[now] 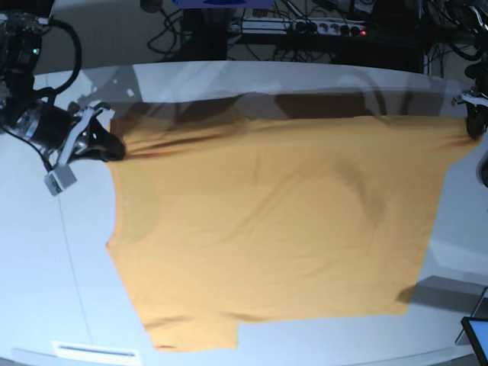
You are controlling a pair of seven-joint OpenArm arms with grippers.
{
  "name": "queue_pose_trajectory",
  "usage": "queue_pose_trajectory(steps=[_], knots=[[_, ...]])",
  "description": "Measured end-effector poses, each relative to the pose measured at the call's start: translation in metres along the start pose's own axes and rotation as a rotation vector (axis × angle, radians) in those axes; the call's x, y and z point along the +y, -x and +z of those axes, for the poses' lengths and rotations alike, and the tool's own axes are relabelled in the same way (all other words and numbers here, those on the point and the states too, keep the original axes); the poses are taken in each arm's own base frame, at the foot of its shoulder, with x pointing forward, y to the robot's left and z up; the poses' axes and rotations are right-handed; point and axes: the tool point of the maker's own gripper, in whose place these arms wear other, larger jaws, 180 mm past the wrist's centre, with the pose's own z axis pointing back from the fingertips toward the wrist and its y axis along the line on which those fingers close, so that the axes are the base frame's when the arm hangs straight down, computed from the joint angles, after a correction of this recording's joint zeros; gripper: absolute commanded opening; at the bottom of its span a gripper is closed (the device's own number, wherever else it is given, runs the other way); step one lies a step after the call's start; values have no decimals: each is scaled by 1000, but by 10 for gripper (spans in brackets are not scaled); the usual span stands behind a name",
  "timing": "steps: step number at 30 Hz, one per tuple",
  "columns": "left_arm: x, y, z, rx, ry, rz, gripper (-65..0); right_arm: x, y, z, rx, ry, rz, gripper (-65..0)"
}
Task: Fold the T-shirt properly
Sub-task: 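Lift both shoulder corners and pull the shirt toward the robot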
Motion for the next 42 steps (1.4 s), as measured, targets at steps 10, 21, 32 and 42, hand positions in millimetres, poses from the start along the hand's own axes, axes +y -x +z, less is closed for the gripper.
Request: queue_pose_trajectory(steps=[10, 21, 32, 42], knots=[[1, -27, -9, -63, 8, -4, -650, -4, -23, 0, -38, 10, 44, -647], [12, -4, -22, -25, -4, 92, -650, 13, -26, -39, 60, 1, 174, -647], [29, -17, -37, -49, -49, 183, -650, 1, -38, -44, 51, 12, 163, -647], [37, -15, -49, -49, -62, 266, -650, -14, -53, -51, 41, 13, 140, -647]])
